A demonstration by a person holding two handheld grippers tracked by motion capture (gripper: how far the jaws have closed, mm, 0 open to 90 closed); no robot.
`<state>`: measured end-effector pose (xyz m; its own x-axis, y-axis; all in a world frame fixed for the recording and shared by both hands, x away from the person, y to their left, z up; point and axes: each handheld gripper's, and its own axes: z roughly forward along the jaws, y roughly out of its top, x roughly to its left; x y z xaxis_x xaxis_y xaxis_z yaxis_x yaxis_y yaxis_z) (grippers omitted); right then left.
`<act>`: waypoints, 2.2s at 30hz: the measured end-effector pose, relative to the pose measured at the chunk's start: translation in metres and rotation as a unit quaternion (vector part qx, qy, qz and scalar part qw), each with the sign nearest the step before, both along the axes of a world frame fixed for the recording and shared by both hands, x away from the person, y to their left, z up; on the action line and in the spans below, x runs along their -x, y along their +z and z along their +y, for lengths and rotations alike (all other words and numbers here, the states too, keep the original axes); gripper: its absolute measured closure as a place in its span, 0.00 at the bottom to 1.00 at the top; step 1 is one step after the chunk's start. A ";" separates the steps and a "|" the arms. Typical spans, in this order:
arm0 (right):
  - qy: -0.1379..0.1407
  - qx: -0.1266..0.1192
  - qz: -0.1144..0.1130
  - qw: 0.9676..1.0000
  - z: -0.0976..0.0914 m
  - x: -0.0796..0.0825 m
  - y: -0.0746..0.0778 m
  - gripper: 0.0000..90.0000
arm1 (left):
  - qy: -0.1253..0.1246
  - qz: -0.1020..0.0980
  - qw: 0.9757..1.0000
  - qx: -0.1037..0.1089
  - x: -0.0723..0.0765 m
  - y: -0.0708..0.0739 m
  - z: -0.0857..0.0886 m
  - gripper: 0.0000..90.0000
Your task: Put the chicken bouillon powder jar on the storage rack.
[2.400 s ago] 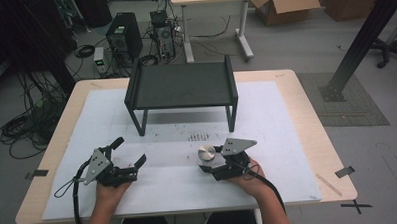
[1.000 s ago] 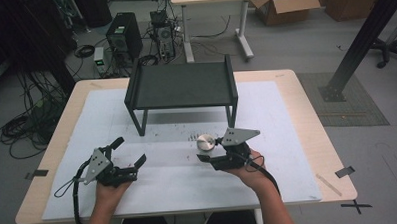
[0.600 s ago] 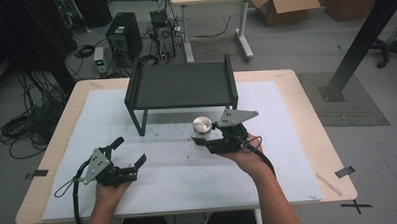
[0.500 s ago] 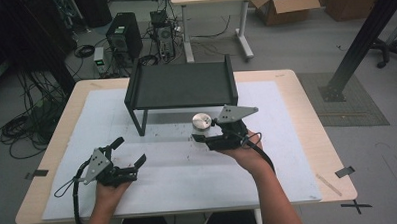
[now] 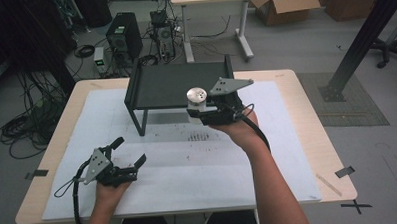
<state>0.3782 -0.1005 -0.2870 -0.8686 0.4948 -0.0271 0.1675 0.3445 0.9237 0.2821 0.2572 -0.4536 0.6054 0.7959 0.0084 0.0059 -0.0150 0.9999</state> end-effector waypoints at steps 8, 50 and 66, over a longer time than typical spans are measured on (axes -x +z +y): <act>-0.017 0.005 0.000 1.000 0.007 -0.016 0.010 0.47 | 0.000 0.001 1.000 0.000 0.000 0.000 0.000 0.00; -0.133 0.007 0.026 0.991 0.029 -0.069 -0.003 0.47 | 0.000 0.000 1.000 0.002 0.000 0.000 0.000 0.00; -0.139 -0.008 0.025 0.990 0.023 -0.066 0.001 0.34 | 0.000 0.000 1.000 0.002 0.000 0.000 0.000 0.00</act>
